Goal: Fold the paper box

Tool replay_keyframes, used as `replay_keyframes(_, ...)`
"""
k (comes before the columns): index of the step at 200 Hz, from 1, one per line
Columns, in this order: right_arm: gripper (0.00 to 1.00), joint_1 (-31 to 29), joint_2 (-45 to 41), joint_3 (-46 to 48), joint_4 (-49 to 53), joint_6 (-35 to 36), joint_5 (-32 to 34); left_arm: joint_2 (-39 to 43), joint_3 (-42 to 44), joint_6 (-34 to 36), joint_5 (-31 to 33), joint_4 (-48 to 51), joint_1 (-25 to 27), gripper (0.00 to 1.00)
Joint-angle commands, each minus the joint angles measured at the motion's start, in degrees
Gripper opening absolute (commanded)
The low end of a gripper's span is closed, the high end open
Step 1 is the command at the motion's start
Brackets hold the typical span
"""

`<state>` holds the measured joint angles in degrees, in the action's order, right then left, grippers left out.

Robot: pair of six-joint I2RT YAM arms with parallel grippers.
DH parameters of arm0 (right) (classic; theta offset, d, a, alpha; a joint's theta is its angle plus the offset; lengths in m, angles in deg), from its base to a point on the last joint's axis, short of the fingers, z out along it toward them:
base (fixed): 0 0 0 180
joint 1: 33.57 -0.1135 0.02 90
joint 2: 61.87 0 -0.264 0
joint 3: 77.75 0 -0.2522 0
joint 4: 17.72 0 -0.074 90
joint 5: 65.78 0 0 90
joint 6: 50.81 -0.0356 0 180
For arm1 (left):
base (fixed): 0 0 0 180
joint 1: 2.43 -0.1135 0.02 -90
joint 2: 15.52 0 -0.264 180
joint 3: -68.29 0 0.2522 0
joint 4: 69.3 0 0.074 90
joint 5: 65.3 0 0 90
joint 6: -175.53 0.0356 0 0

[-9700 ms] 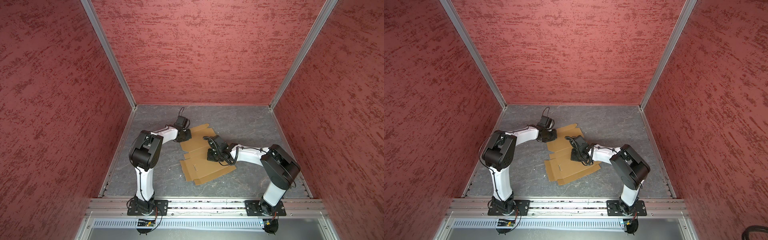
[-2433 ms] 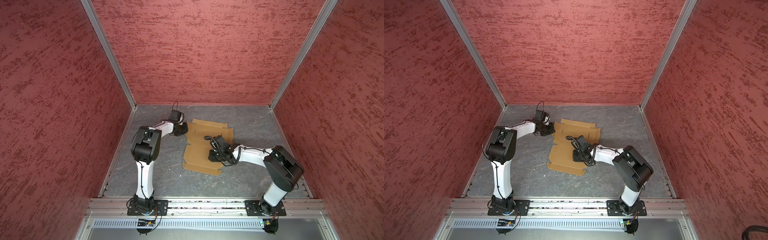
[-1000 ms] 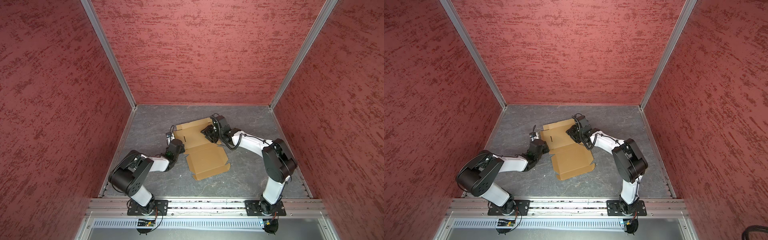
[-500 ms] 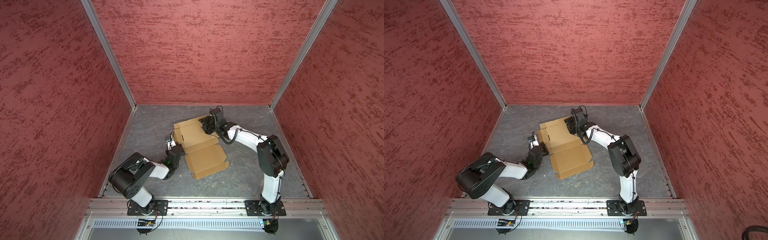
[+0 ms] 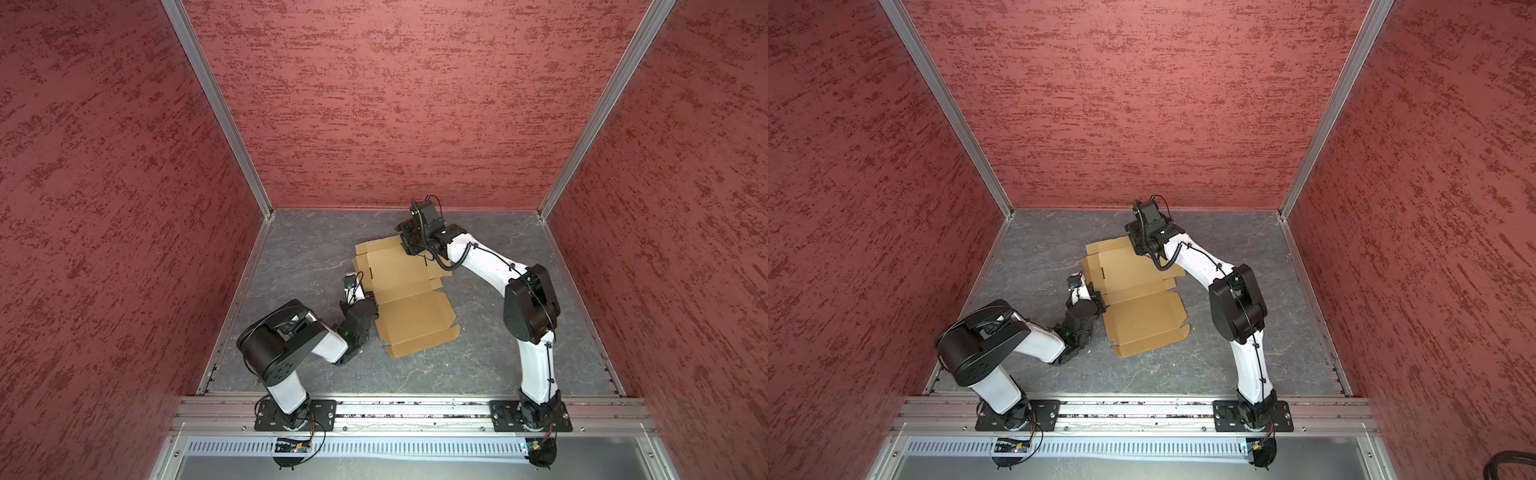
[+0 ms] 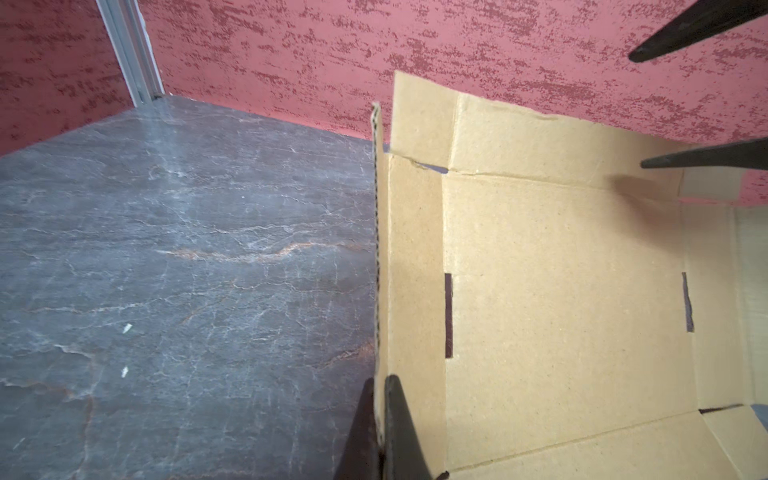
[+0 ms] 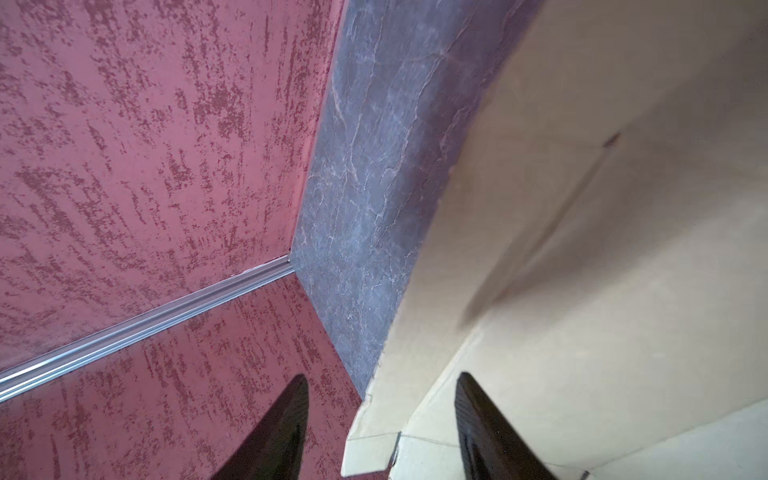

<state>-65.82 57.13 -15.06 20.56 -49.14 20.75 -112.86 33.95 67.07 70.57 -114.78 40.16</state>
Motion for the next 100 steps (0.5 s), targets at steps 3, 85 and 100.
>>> replay_keyframes(3,0.59,0.67,1.47,-3.71,7.31,-3.35,3.22,-1.91,0.19,4.10,4.12,-6.50,0.97,0.00)
replay_keyframes(85,0.60,1.13,4.92,-9.88,12.63,-3.87,2.94,-6.00,0.19,8.52,7.99,-15.03,3.63,0.00)
replay_keyframes(100,0.60,1.14,5.77,-11.28,13.90,-4.05,2.85,-6.19,0.17,8.94,8.32,-15.70,3.64,0.00)
